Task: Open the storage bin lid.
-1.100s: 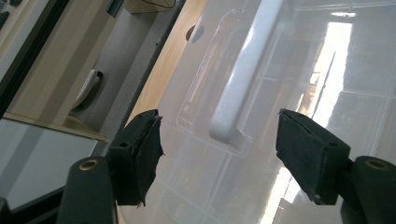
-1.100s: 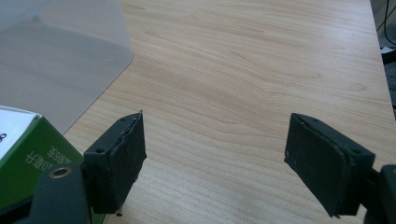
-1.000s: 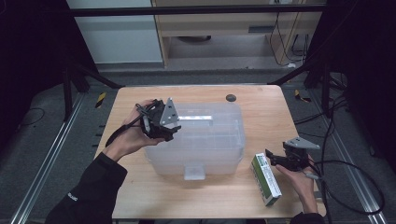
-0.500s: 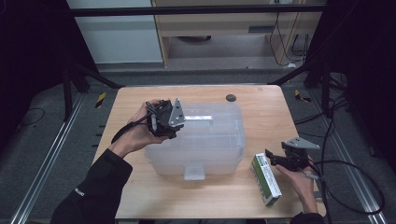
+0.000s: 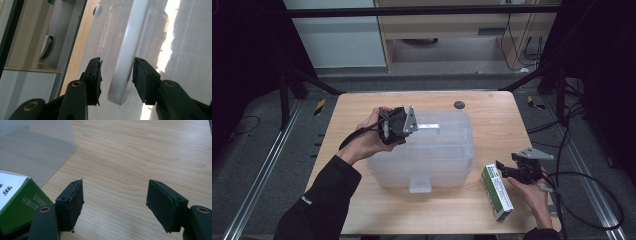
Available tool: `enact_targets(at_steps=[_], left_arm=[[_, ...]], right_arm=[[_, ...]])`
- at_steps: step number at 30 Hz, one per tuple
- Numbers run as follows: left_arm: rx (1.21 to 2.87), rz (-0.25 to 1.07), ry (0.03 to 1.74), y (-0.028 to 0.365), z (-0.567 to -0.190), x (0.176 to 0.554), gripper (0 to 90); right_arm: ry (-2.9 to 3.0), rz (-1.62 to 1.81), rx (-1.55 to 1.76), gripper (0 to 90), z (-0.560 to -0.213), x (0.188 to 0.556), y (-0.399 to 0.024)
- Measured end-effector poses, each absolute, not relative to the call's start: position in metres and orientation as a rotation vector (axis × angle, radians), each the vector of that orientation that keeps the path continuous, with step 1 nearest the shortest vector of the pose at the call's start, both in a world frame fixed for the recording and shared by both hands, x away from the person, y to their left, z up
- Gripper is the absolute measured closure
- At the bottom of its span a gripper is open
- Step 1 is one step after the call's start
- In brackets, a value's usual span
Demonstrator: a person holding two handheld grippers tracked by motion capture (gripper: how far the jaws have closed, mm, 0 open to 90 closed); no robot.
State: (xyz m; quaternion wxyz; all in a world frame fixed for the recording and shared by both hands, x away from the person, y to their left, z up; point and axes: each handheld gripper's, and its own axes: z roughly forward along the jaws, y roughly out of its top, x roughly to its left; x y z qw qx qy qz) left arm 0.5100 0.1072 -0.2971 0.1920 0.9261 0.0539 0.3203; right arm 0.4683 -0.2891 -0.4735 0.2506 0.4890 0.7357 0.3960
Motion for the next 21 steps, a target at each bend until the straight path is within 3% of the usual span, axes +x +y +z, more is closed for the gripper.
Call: enact_targets(at_steps=[8, 21], left_arm=[[2.634, 0.922, 0.124, 0.1038, -0.2986, 0.511, 67.8], [2.681, 0.957, 0.067, 0.0998, -0.2977, 0.51, 71.9]], right_arm=[[2.011, 1.078, 1.326, 31.8, -0.4729, 0.4683, -0.2885], [2.008, 1.087, 1.323, 34.5, -0.4683, 0.4676, -0.2872]])
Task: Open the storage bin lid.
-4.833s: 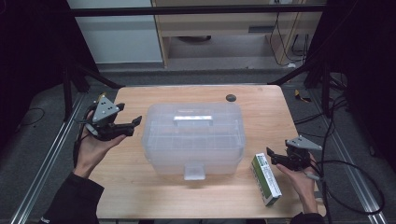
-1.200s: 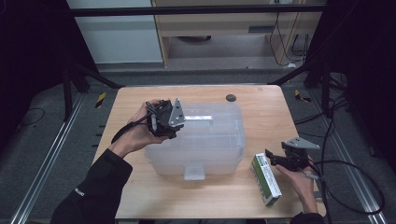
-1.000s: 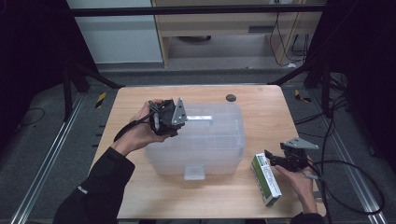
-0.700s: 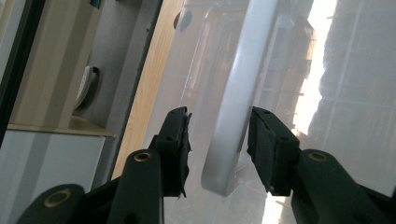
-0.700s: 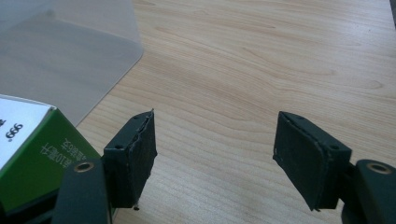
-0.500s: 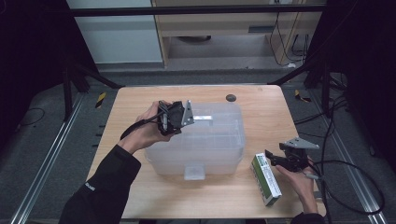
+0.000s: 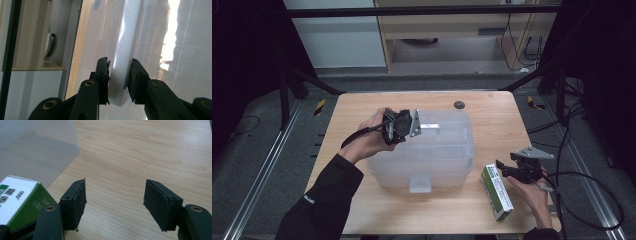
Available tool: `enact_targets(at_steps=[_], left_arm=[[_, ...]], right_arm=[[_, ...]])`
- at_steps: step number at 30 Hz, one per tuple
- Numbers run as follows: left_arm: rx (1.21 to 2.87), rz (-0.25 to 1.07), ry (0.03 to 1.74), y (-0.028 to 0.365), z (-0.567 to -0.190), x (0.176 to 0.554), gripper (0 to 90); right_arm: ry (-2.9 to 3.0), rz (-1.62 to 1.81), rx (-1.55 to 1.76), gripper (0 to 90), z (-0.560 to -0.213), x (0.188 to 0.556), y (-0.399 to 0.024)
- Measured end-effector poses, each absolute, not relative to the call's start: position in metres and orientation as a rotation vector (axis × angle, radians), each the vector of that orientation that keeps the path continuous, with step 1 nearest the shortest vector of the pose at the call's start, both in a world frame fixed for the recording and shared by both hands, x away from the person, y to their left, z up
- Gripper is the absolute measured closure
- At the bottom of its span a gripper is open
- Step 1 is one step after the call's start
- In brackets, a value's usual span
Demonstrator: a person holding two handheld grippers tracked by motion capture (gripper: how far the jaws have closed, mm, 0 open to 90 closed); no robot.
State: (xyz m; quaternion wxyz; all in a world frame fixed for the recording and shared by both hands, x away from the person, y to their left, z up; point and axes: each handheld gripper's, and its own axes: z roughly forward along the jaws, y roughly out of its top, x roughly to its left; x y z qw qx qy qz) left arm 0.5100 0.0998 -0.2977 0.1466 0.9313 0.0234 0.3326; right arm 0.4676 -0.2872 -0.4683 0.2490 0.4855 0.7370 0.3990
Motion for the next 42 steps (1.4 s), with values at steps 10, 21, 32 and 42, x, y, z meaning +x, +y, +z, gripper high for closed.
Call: enact_targets(at_steps=[10, 21, 32, 42], left_arm=[[2.676, 0.957, 0.051, 0.101, -0.297, 0.51, 72.5], [2.672, 0.96, 0.052, 0.101, -0.294, 0.514, 72.4], [2.641, 1.009, 0.087, 0.102, -0.287, 0.521, 71.2], [2.587, 1.045, 0.155, 0.103, -0.283, 0.529, 69.5]], right_arm=[[1.992, 1.131, 1.304, 37.5, -0.455, 0.464, -0.284], [2.004, 1.188, 1.247, 41.9, -0.437, 0.459, -0.276], [2.037, 1.235, 1.165, 45.8, -0.419, 0.453, -0.264], [2.087, 1.276, 1.107, 50.5, -0.407, 0.447, -0.252]])
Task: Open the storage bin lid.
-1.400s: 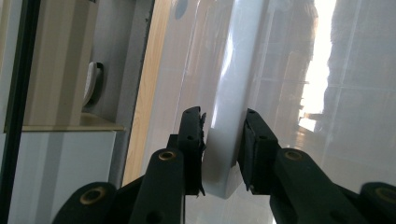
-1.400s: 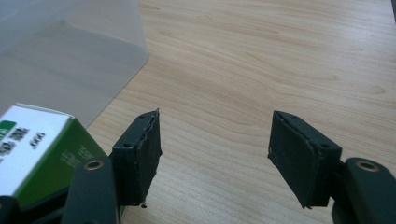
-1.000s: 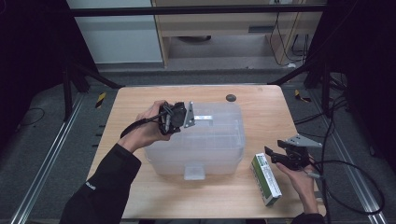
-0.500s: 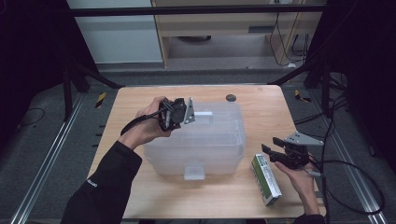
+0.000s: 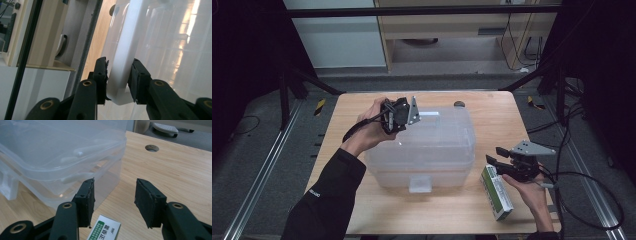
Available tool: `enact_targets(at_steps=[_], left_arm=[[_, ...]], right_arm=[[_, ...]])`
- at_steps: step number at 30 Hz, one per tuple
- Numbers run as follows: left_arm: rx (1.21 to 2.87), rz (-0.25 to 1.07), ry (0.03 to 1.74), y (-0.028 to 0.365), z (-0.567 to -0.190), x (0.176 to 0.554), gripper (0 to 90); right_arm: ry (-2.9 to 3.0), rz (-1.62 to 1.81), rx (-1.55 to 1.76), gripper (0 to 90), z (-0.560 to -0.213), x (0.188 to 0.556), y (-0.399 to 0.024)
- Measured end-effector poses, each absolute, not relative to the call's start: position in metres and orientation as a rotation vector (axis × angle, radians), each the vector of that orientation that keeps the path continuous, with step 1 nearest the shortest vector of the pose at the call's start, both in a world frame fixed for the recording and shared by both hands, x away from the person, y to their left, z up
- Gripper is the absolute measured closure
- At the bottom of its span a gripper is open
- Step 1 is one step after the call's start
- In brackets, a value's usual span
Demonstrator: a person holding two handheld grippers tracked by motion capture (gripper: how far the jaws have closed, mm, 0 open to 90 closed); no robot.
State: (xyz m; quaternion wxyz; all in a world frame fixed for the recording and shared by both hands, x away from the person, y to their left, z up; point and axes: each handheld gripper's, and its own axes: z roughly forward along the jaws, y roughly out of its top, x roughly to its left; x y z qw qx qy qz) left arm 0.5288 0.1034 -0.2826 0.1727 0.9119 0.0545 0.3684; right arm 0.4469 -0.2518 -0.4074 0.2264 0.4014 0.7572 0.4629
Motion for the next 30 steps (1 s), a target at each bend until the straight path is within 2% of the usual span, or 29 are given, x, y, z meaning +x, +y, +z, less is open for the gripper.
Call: enact_targets(at_steps=[11, 22, 26, 30], left_arm=[[2.534, 1.083, 0.234, 0.103, -0.281, 0.535, 68.1], [2.507, 1.096, 0.308, 0.101, -0.279, 0.544, 67.0], [2.497, 1.094, 0.328, 0.101, -0.278, 0.548, 66.7], [2.498, 1.094, 0.334, 0.101, -0.277, 0.55, 66.7]], right_arm=[[2.143, 1.332, 1.087, 61.4, -0.4, 0.443, -0.243], [2.224, 1.357, 1.041, 83.6, -0.4, 0.442, -0.234], [2.246, 1.361, 1.035, 88.6, -0.402, 0.443, -0.23], [2.253, 1.37, 1.027, 90.0, -0.403, 0.445, -0.228]])
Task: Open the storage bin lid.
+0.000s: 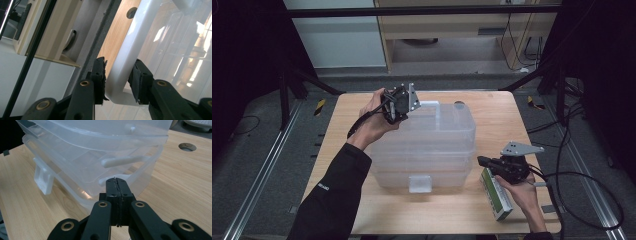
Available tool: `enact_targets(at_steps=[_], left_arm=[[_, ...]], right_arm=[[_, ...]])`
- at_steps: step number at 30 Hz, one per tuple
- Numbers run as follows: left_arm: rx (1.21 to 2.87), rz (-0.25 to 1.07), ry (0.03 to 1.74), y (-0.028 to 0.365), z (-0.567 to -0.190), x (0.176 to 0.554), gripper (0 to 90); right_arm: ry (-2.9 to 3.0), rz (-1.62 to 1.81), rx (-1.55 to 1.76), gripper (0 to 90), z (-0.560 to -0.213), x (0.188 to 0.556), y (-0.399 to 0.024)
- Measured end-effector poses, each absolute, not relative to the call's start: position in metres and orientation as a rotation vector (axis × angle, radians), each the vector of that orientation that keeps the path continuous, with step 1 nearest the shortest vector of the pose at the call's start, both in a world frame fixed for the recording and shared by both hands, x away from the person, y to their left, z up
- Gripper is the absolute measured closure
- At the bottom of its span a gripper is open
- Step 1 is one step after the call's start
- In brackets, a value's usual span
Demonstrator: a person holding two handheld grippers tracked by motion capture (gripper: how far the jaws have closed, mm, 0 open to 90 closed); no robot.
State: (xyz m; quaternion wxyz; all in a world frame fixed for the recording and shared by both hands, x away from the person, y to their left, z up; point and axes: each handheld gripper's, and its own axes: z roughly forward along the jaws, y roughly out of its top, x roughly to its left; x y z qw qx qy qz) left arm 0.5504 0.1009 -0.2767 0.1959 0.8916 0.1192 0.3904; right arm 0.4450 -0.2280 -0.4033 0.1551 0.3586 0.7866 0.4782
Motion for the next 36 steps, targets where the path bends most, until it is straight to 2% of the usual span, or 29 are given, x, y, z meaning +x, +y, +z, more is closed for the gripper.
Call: enact_targets(at_steps=[23, 31, 36], left_arm=[[2.51, 1.066, 0.343, 0.101, -0.274, 0.554, 65.4], [2.422, 1.043, 0.364, 0.117, -0.262, 0.534, 50.3], [2.306, 0.999, 0.456, 0.139, -0.252, 0.521, 48.2]], right_arm=[[2.204, 1.503, 1.033, 90.0, -0.393, 0.46, -0.218], [2.213, 1.49, 1.039, 90.0, -0.394, 0.46, -0.217], [2.215, 1.486, 1.042, 90.0, -0.394, 0.46, -0.217]])
